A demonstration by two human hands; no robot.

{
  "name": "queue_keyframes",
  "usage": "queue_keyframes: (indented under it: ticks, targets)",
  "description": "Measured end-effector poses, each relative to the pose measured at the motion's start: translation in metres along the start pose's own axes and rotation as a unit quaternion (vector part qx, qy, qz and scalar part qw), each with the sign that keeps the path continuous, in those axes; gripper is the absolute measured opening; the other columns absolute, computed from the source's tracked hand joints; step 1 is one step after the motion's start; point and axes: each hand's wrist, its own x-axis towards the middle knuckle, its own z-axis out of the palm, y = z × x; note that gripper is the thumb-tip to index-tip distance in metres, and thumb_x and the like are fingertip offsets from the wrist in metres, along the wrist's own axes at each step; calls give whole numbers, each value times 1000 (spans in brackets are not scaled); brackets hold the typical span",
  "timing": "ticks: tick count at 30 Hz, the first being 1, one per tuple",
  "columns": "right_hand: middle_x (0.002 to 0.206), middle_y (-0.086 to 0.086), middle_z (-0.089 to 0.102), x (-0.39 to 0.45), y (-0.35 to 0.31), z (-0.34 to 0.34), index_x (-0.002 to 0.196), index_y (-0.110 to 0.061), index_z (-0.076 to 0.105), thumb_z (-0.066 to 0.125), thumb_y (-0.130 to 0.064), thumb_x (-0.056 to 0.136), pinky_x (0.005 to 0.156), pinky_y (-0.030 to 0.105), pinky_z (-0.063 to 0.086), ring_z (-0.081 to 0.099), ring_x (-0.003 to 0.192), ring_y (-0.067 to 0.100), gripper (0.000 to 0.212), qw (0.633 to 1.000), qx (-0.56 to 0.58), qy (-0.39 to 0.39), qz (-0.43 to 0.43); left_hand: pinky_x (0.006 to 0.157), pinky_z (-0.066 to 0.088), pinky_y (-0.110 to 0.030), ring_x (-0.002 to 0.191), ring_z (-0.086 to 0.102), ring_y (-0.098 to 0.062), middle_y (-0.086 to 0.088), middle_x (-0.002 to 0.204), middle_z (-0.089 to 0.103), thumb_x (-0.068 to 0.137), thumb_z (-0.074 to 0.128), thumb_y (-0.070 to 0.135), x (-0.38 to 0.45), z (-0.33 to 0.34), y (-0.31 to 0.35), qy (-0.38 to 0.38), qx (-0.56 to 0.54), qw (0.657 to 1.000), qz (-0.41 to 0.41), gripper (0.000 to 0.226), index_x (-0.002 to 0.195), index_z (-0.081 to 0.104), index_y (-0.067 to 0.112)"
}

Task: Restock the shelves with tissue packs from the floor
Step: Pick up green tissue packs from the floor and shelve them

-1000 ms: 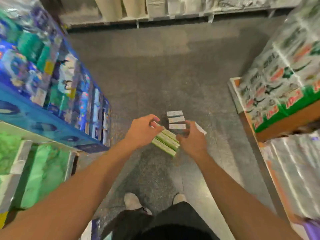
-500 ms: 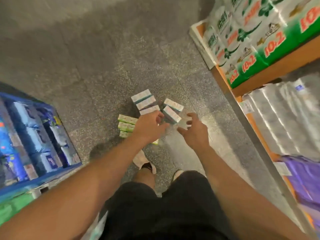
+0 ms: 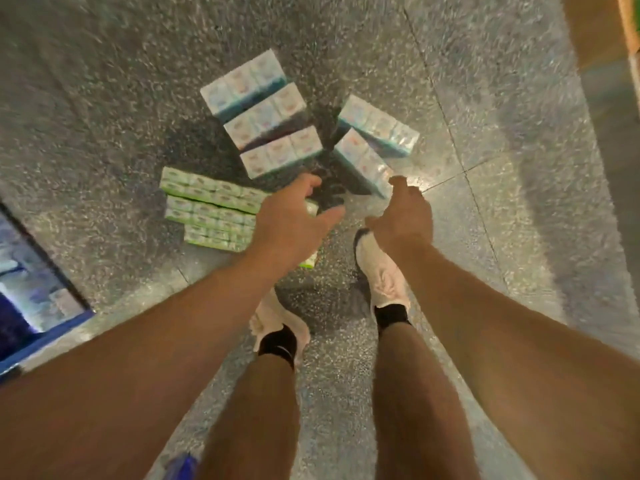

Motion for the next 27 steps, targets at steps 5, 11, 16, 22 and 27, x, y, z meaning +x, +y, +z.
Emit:
queue_keyframes:
  ticks: [5, 11, 16, 22, 27]
  targets:
    - [143, 10, 40, 89, 11, 44, 145, -22, 23, 80, -33, 76, 96, 49, 47, 43, 126, 34, 91, 996, -72, 29, -37, 95, 49, -35, 117, 57, -18, 5, 134, 58, 83, 67, 55, 63, 61, -31, -9, -7, 1000, -25, 60, 135, 49, 31]
    - [129, 10, 52, 109, 17, 65, 139, -18, 32, 66, -22, 87, 76, 40, 45, 49, 113, 34, 63, 995, -72, 48, -44, 91, 50, -33, 115, 58, -17, 4, 134, 58, 85, 67, 52, 65, 79, -43, -8, 1, 999, -42, 58, 135, 48, 32]
    - [114, 5, 64, 40, -2, -3, 130, -27, 40, 68, -39, 82, 82, 43, 54, 58, 98, 28, 57, 992, 29, 51, -114, 97, 49, -40, 117, 57, -18, 4, 134, 57, 85, 69, 45, 33, 23, 3, 20, -3, 999, -34, 63, 141, 41, 33]
    - [112, -15, 63, -65, -66, -170, 130, -33, 56, 78, -33, 77, 76, 19, 52, 62, 93, 7, 57, 953, 192, -40, -229, 103, 46, -42, 125, 52, -17, 3, 139, 54, 88, 64, 50, -32, -102, 89, 195, -130, 972, -2, 67, 146, 35, 32]
    - [107, -27, 64, -154, -171, -290, 124, -34, 64, 84, -30, 67, 85, 5, 41, 60, 98, -5, 61, 911, 185, -120, -347, 98, 48, -34, 105, 61, -13, 6, 116, 63, 81, 60, 59, -143, -219, 137, 294, -314, 903, -19, 58, 134, 46, 40]
